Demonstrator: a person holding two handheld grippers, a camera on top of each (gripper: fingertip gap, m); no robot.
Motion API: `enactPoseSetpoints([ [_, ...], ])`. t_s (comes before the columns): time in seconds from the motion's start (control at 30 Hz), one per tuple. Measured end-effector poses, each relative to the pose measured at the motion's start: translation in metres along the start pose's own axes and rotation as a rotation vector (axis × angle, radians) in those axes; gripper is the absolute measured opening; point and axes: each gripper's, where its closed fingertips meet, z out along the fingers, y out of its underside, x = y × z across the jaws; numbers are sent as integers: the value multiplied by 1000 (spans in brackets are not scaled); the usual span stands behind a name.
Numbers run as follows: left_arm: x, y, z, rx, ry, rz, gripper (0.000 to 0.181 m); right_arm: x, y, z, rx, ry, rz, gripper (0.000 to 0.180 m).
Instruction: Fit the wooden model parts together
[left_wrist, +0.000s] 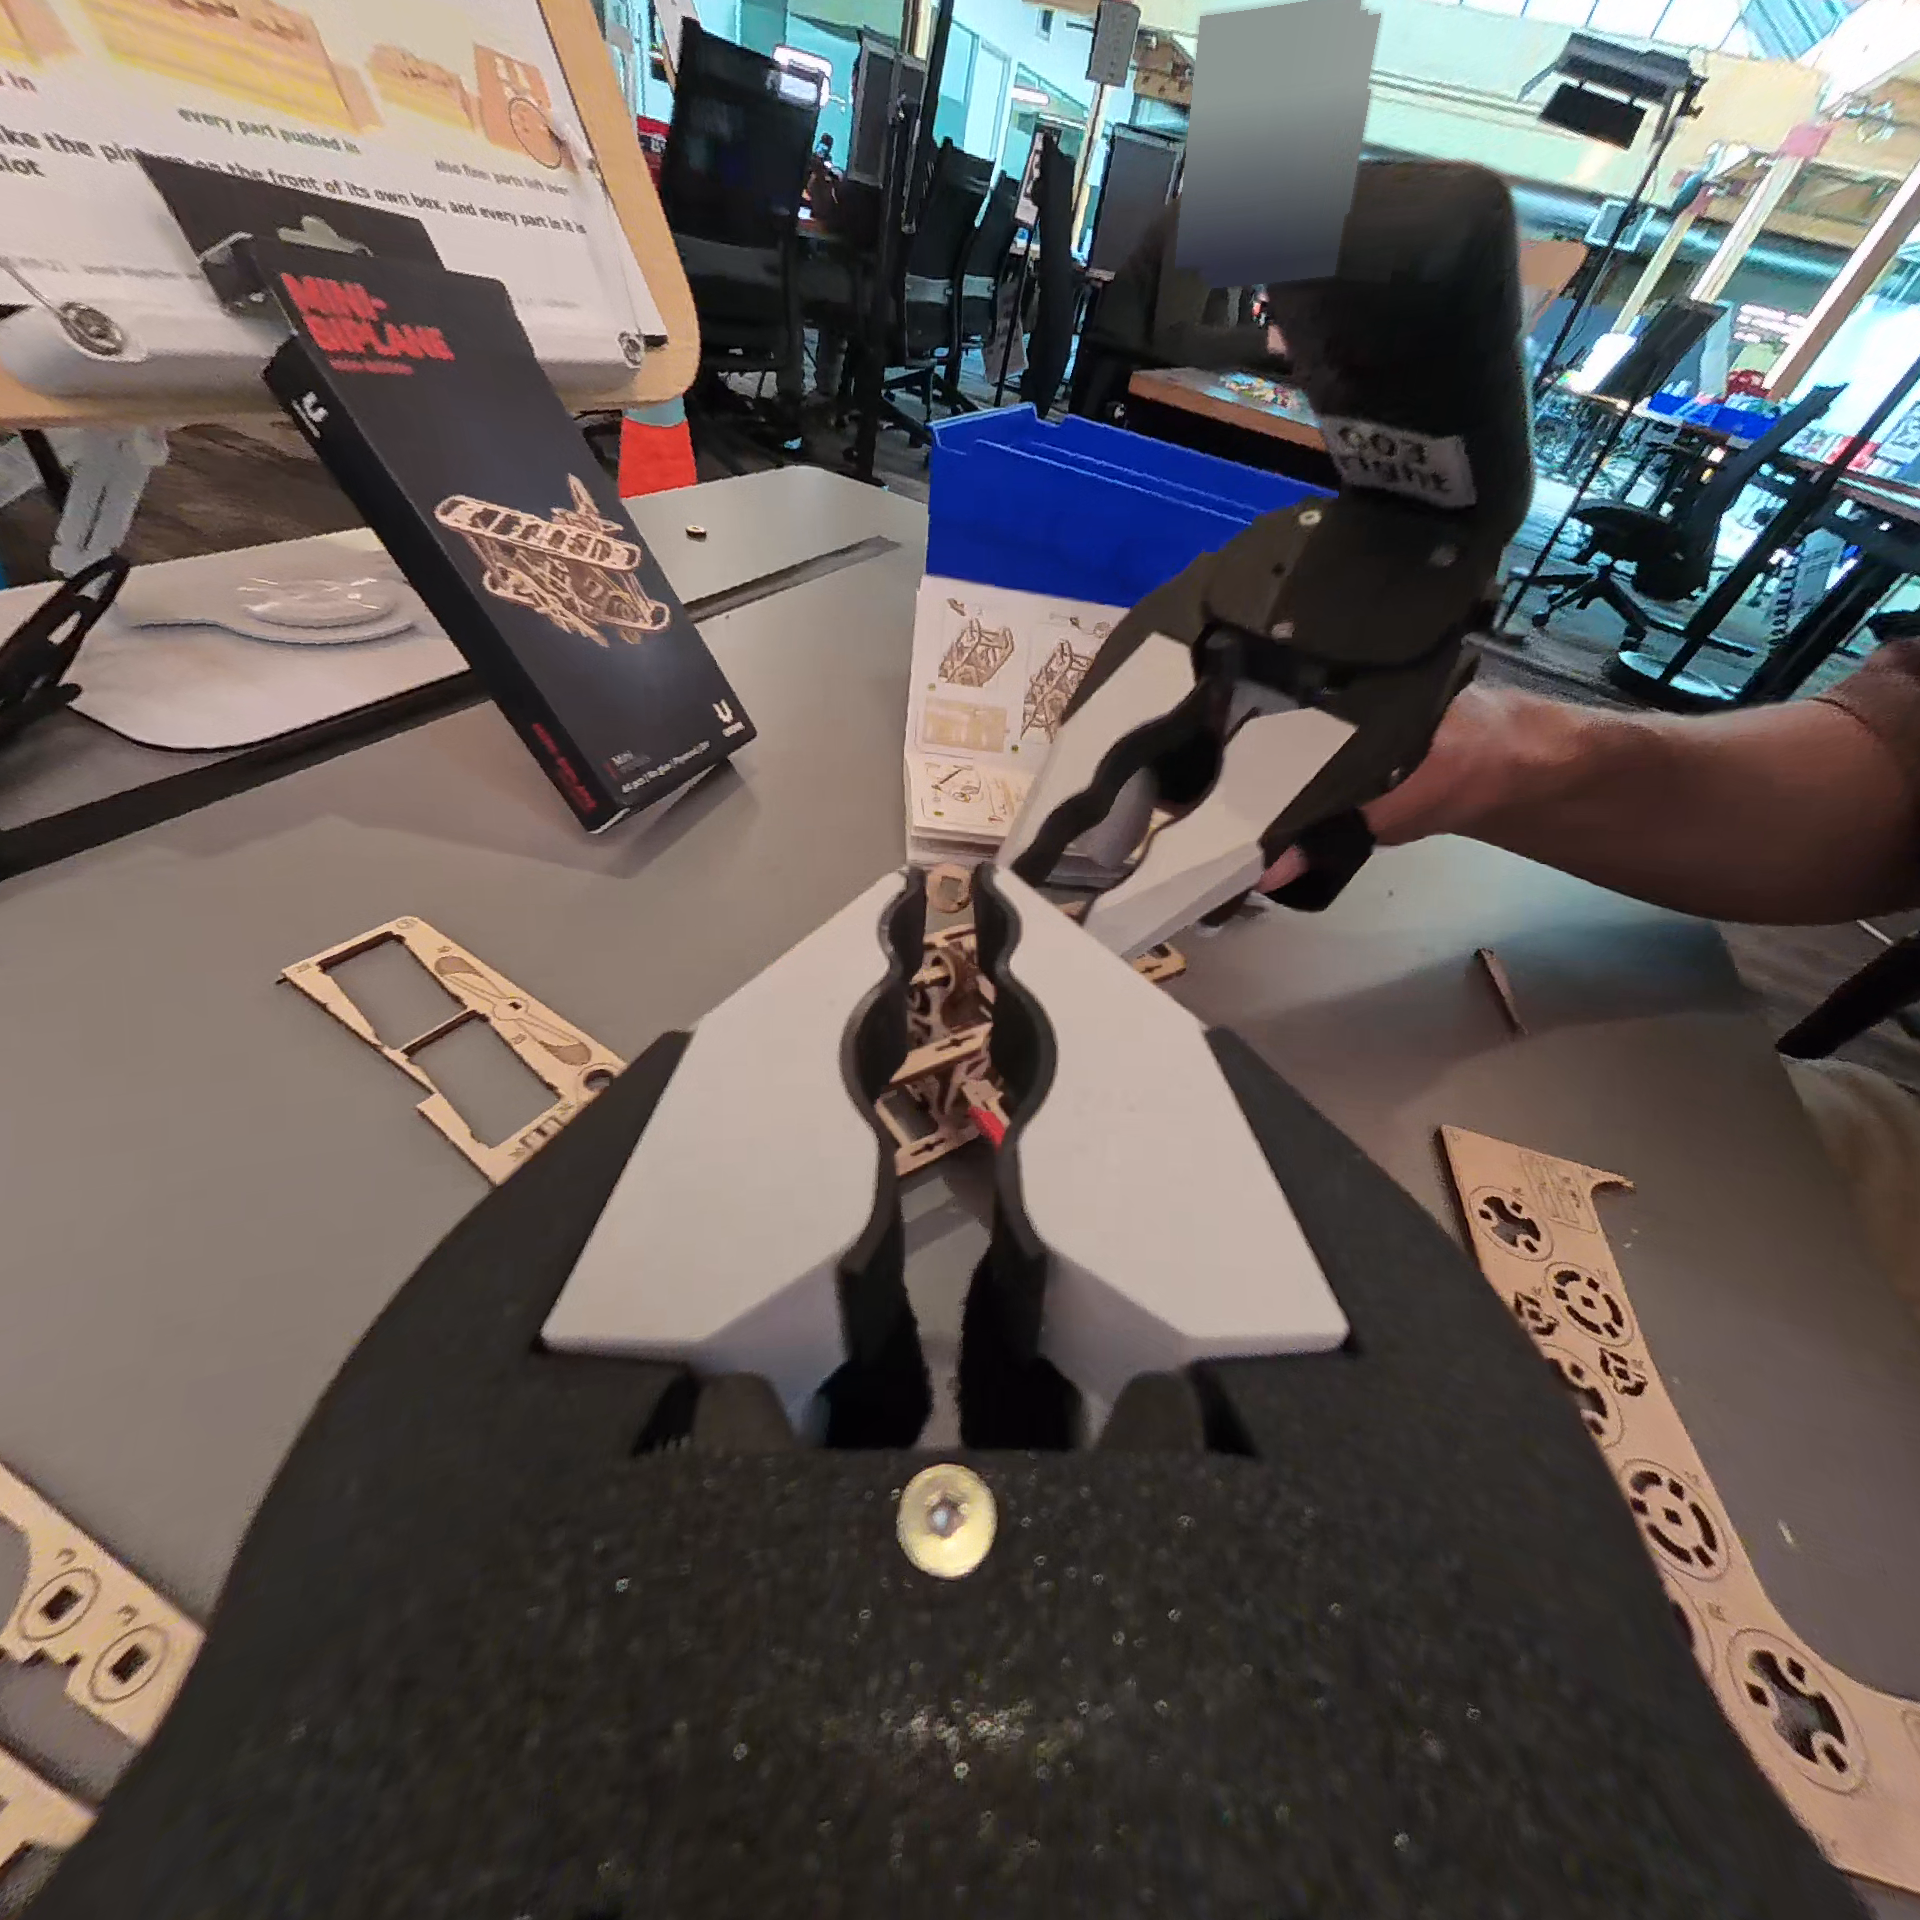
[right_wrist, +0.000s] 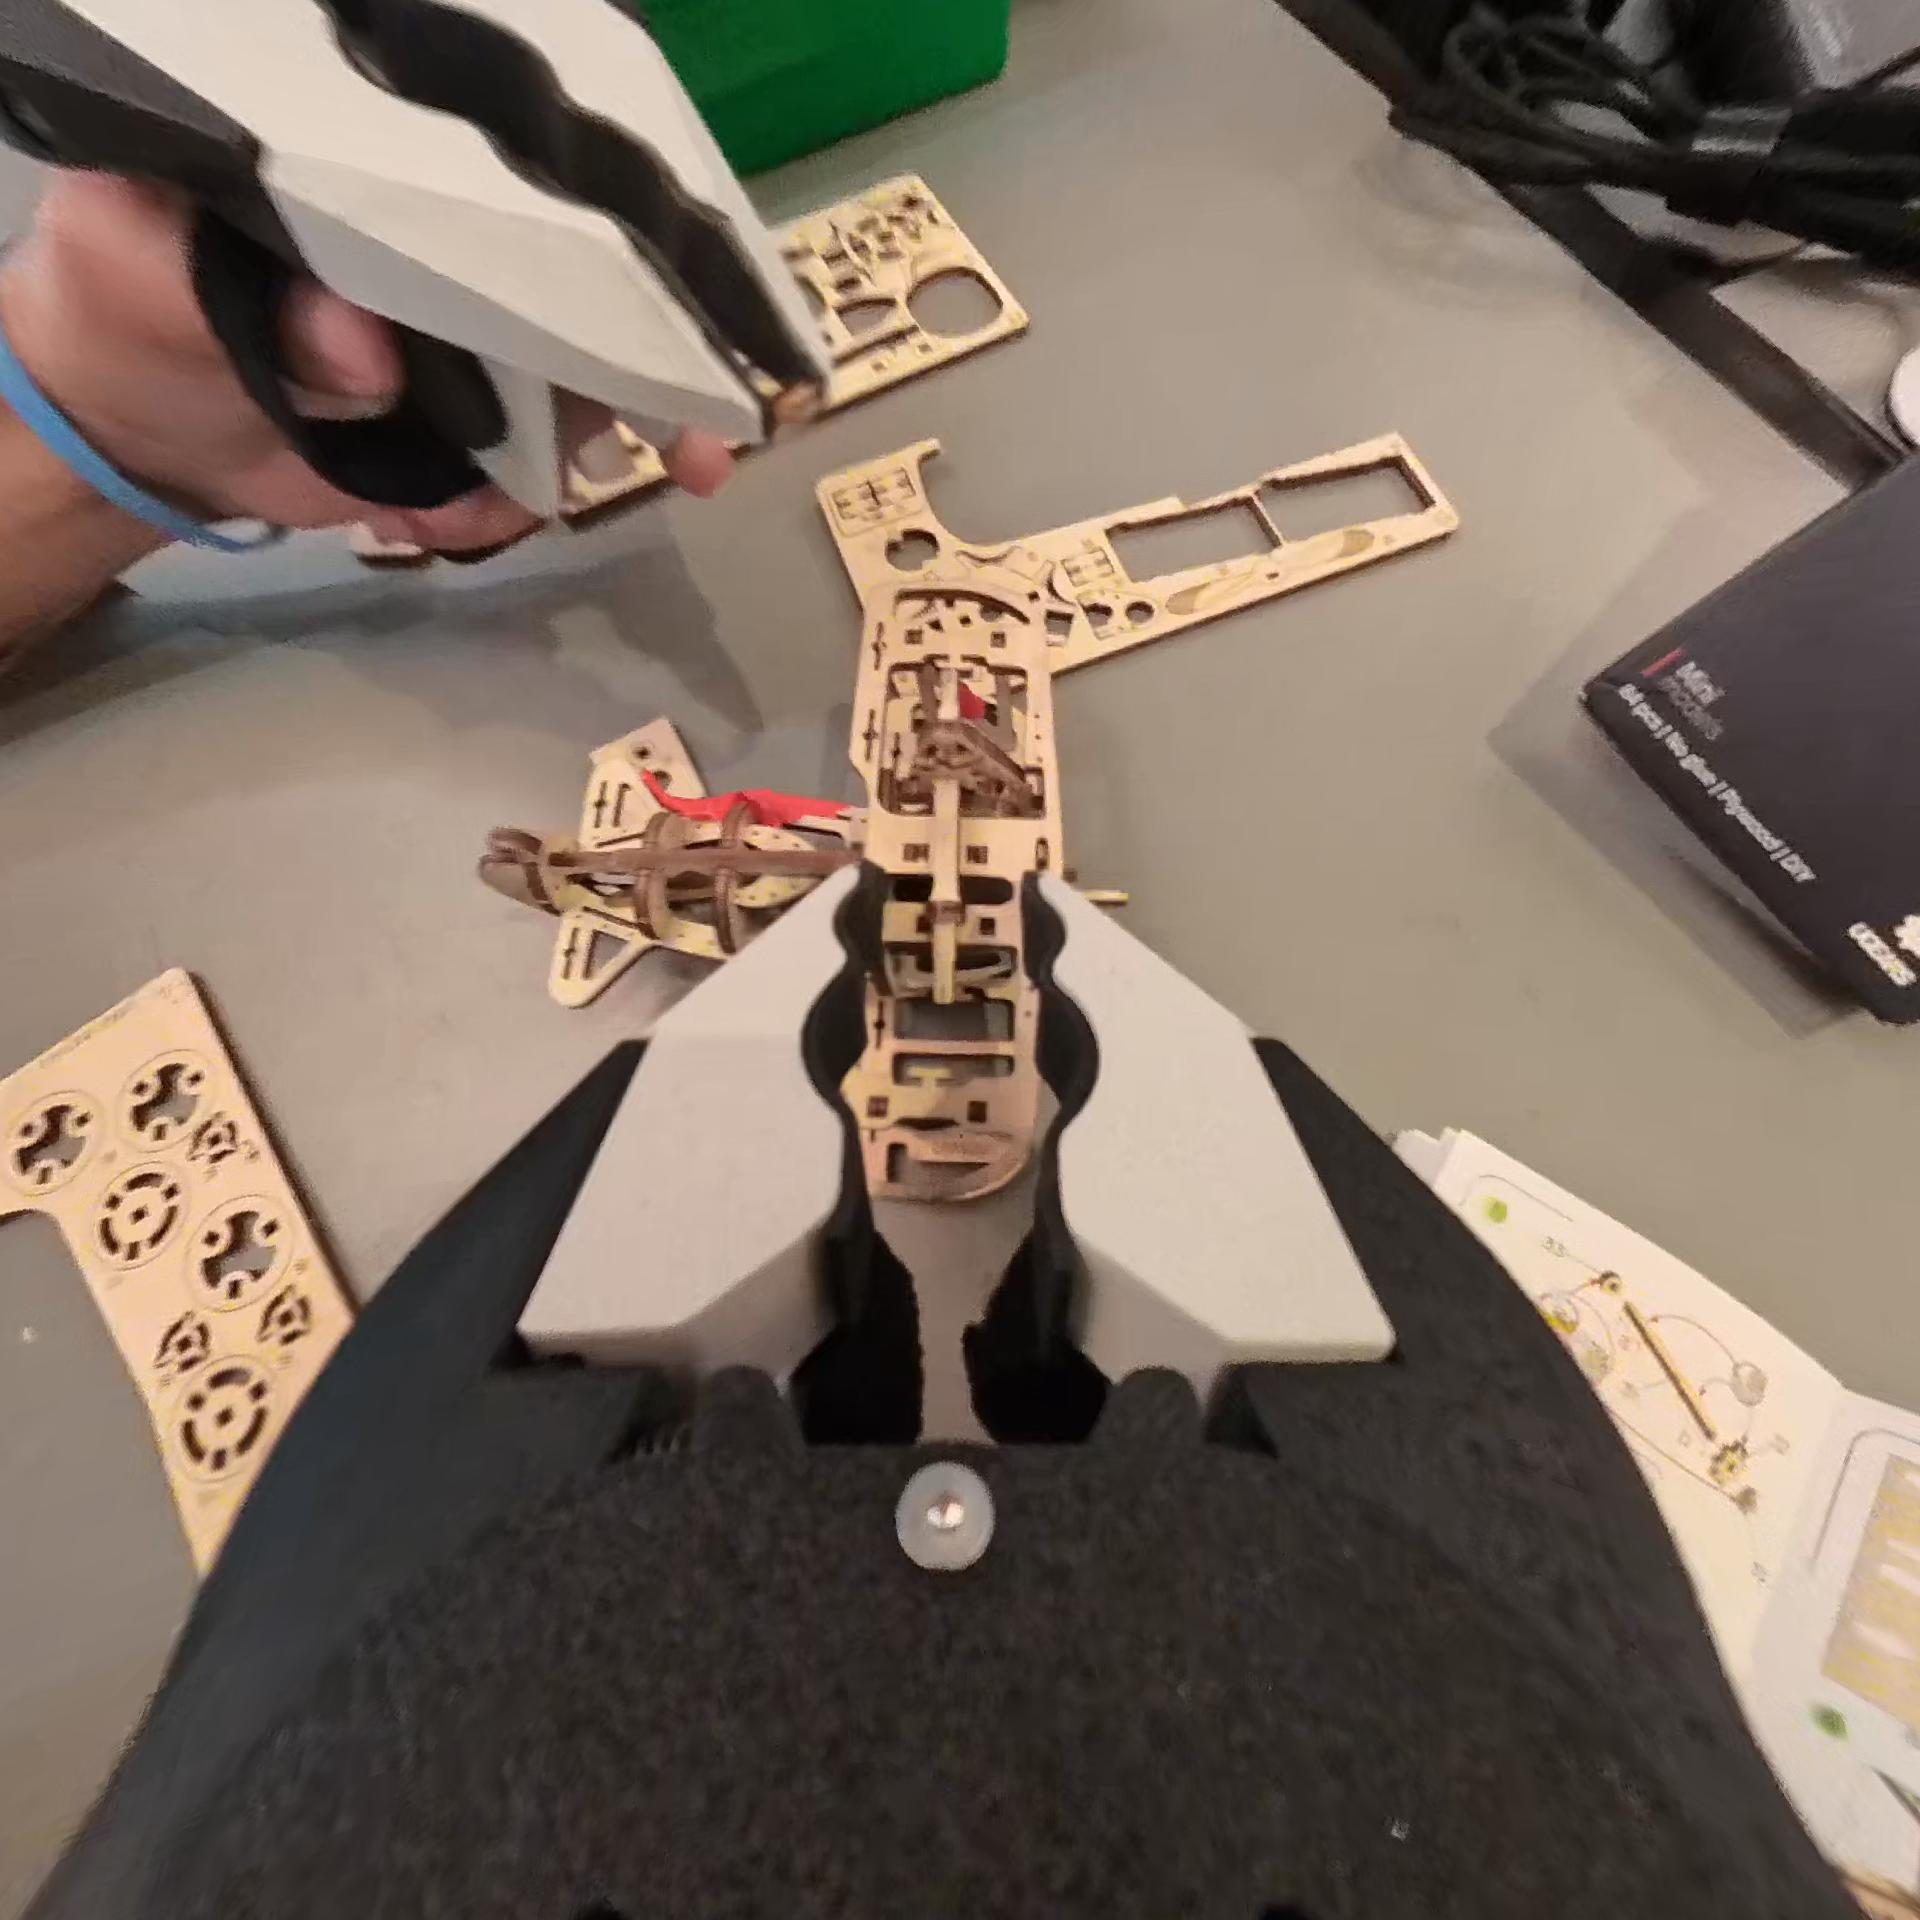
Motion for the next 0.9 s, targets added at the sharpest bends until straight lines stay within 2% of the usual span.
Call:
enactPoseSetpoints([
  [0.03, 1, 2, 1, -14, 9, 1, 6, 2, 0, 1, -4, 15, -9, 24],
  [0.13, 4, 13, 4, -72, 35, -2, 6, 6, 2, 0, -16, 45, -43, 6],
  [0.33, 0, 20, 2, -104, 43, 2, 6, 3, 1, -4, -30, -3, -67, 5],
  [0.7, 6, 8, -6, -12, 158, -111, 6, -3, 9, -25, -61, -55, 5, 5],
  [0.83, 20, 2, -7, 16, 260, -163, 6, -8, 5, -40, 9, -68, 19, 5],
  [0.9, 28, -6, -9, 59, 317, -185, 6, -30, -16, -56, 143, -177, -5, 5],
])
